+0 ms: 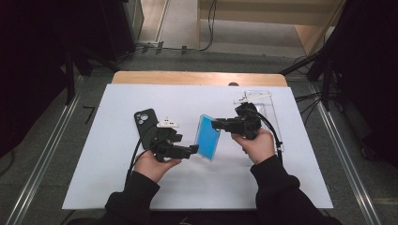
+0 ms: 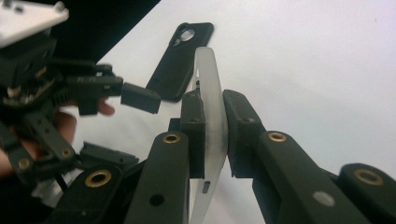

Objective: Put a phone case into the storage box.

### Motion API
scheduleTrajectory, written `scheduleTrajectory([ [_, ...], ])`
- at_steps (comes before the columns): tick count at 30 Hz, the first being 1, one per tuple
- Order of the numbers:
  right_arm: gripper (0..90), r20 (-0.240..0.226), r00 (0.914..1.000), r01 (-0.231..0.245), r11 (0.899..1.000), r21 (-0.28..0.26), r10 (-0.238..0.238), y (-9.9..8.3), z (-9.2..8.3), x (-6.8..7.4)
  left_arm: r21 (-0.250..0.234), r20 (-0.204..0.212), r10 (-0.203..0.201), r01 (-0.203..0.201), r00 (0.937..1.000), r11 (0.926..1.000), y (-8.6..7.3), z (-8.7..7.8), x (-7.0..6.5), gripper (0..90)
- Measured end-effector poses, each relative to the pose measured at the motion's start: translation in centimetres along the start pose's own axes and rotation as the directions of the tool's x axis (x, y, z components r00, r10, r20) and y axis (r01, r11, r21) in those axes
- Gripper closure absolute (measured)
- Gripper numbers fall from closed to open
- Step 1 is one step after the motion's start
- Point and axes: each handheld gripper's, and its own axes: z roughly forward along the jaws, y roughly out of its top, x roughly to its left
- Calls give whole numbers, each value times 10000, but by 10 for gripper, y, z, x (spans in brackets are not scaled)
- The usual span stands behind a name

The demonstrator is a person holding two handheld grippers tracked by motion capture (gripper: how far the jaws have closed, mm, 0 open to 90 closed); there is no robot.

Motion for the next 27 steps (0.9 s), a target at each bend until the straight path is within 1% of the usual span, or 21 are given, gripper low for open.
scheduleTrajectory([
  [1,771,-71,9996,280,9996,-10,-280,0,-1,0,47,12,203,-203,9998,9998,1,-1,0,216],
  [3,771,-287,9974,664,9978,-42,-665,-1,-4,0,37,83,531,-531,9986,9986,2,-3,-1,236],
  [4,771,-394,9962,780,9969,-48,-781,-1,-5,-1,-24,229,653,-653,9976,9979,2,-4,-1,240],
  [5,771,-535,9944,908,9958,-87,-912,-1,-7,-1,-157,492,845,-838,9952,9964,3,-6,-1,282],
  [6,771,-624,9930,999,9950,-62,-1001,-2,-7,-1,-228,535,964,-953,9939,9952,4,-7,-1,316],
  [8,771,-711,9897,1245,9922,4,-1241,-2,-8,-1,-199,696,1049,-1038,9920,9944,6,-8,-1,339],
  [10,772,-755,9872,1412,9900,28,-1406,-3,-8,-2,-166,963,1170,-1159,9885,9931,8,-9,0,339],
  [12,772,-940,9863,1378,9904,133,-1359,-4,-8,-2,-62,1256,1135,-1137,9856,9935,10,-9,3,337],
  [14,772,-1089,9829,1510,9884,151,-1485,-4,-8,-3,-14,1776,995,-1008,9791,9949,13,-9,7,337],
  [16,772,-1143,9804,1639,9863,200,-1606,-5,-8,-2,86,2050,978,-1017,9739,9948,16,-8,9,337],
  [17,772,-1192,9787,1712,9849,266,-1669,-5,-8,-2,110,2102,1022,-1069,9723,9942,17,-7,10,337],
  [20,772,-1320,9735,1930,9806,351,-1869,-6,-9,0,-53,2208,1142,-1159,9686,9932,19,-7,11,336],
  [25,771,-1546,9642,2241,9737,403,-2155,-6,-9,0,-173,2430,1488,-1491,9585,9887,24,-8,12,337],
  [26,772,-1588,9618,2320,9718,419,-2228,-6,-9,1,-233,2498,1561,-1552,9556,9876,25,-9,12,337],
  [27,772,-1590,9603,2385,9703,414,-2293,-6,-9,1,-262,2481,1669,-1656,9543,9858,26,-10,12,337],
])
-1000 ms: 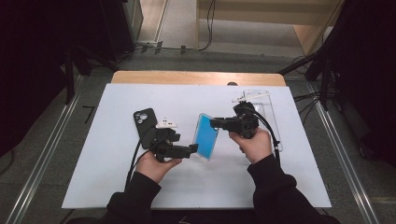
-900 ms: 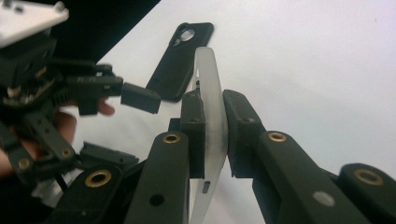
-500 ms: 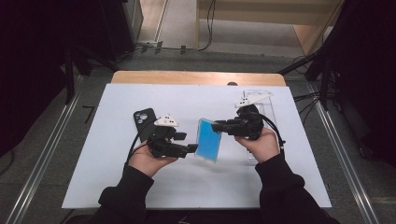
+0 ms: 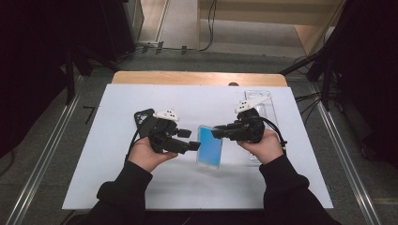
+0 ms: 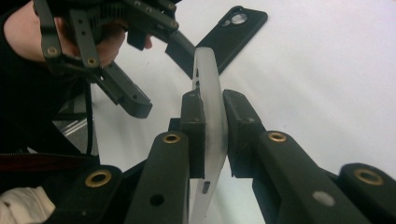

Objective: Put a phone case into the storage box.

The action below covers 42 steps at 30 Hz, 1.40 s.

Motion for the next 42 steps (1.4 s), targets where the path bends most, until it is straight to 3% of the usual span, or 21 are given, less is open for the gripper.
scheduleTrajectory([
  [5,772,-214,9987,465,9989,50,-464,0,1,2,-150,378,335,-330,9987,9993,4,-3,0,337],
  [7,771,-378,9971,666,9978,31,-665,1,1,3,-46,374,640,-639,9972,9979,5,-4,0,338],
  [10,771,-522,9942,947,9955,91,-941,1,2,5,60,591,742,-747,9955,9972,6,-4,1,340],
  [15,771,-795,9862,1467,9891,148,-1451,2,4,8,207,1167,941,-972,9887,9951,6,-1,3,352],
  [23,771,-1280,9732,1954,9805,212,-1912,1,8,11,552,1697,1223,-1333,9779,9895,7,5,5,391],
  [26,771,-1508,9659,2154,9764,173,-2104,1,9,11,646,1928,1211,-1357,9737,9886,8,6,6,429],
  [28,771,-1603,9631,2226,9746,243,-2160,1,10,12,683,2169,997,-1169,9711,9908,9,5,6,499],
  [33,770,-1864,9578,2280,9732,301,-2186,1,11,12,952,2432,944,-1206,9654,9881,9,2,5,653],
  [36,769,-1918,9592,2180,9754,334,-2078,1,12,12,1169,2459,768,-1082,9662,9872,8,4,6,685],
  [42,769,-2084,9605,1955,9801,333,-1845,0,12,8,1063,2687,934,-1259,9587,9863,7,3,7,805],
])
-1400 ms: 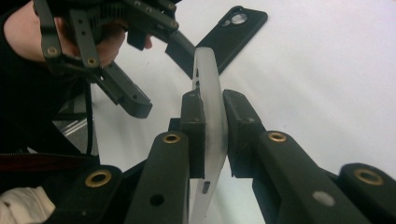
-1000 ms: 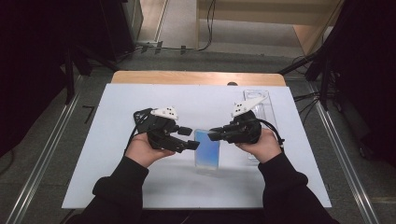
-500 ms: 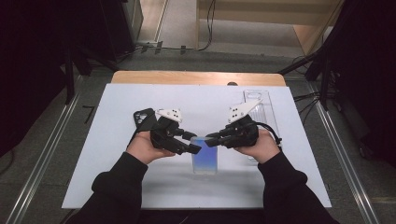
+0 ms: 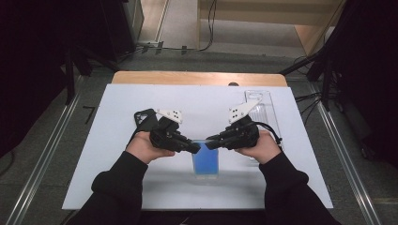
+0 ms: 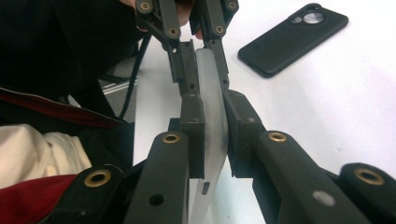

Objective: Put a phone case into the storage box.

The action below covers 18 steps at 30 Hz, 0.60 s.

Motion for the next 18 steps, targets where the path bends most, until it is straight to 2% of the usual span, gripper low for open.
scheduleTrajectory([
  [2,769,-43,10000,-14,10000,6,14,0,0,0,-2,26,12,-12,10000,10000,0,0,0,806],
  [5,768,-66,10000,-8,10000,3,8,0,0,0,-82,12,261,-261,9997,9996,-1,0,-1,807],
  [10,746,-61,9999,-83,9999,-56,83,0,0,1,-113,114,191,-189,9998,9998,-1,-2,-1,810],
  [11,687,5,9999,-171,9997,-147,171,1,0,2,-105,63,179,-179,9998,9998,-1,-2,-1,811],
  [14,465,582,9960,-640,9960,-617,676,3,-2,1,-125,-63,93,-94,9999,9999,-1,-4,0,811],
  [17,355,1061,9917,-624,9932,-978,727,3,-5,0,-189,-257,29,-34,9997,9998,-2,-6,1,810],
  [18,323,1174,9901,-650,9923,-1059,774,3,-5,0,-192,-313,-140,134,9994,9997,-1,-6,1,809],
])
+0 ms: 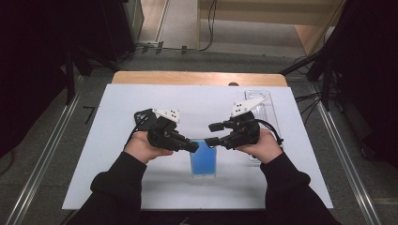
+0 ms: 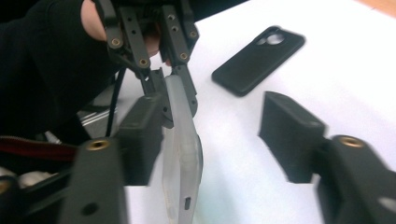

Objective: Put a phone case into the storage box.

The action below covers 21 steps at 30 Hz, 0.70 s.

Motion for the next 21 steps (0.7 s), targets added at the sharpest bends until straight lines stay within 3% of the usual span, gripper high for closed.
scheduleTrajectory([
  [3,275,234,9993,-286,9995,-166,289,0,-1,-2,22,-250,-392,393,9989,9992,0,-3,2,809],
  [6,250,354,9951,-912,9956,-202,919,-1,-2,-6,-84,-490,-666,662,9966,9978,0,-6,3,809],
  [9,200,436,9926,-1110,9920,-594,1136,-3,-3,-9,-226,-680,-1090,1077,9917,9939,0,-10,6,809],
  [12,7,944,9895,-1024,9918,-761,1094,-4,-2,-10,-379,-1041,-1451,1418,9839,9892,1,-14,7,808],
  [15,0,1483,9829,-1025,9934,-523,1093,-3,1,-9,-525,-1604,-1704,1640,9722,9851,3,-18,6,808],
  [21,0,1890,9712,-1363,9890,-570,1448,-6,7,-5,-770,-1901,-2016,1901,9608,9787,5,-22,4,808],
])
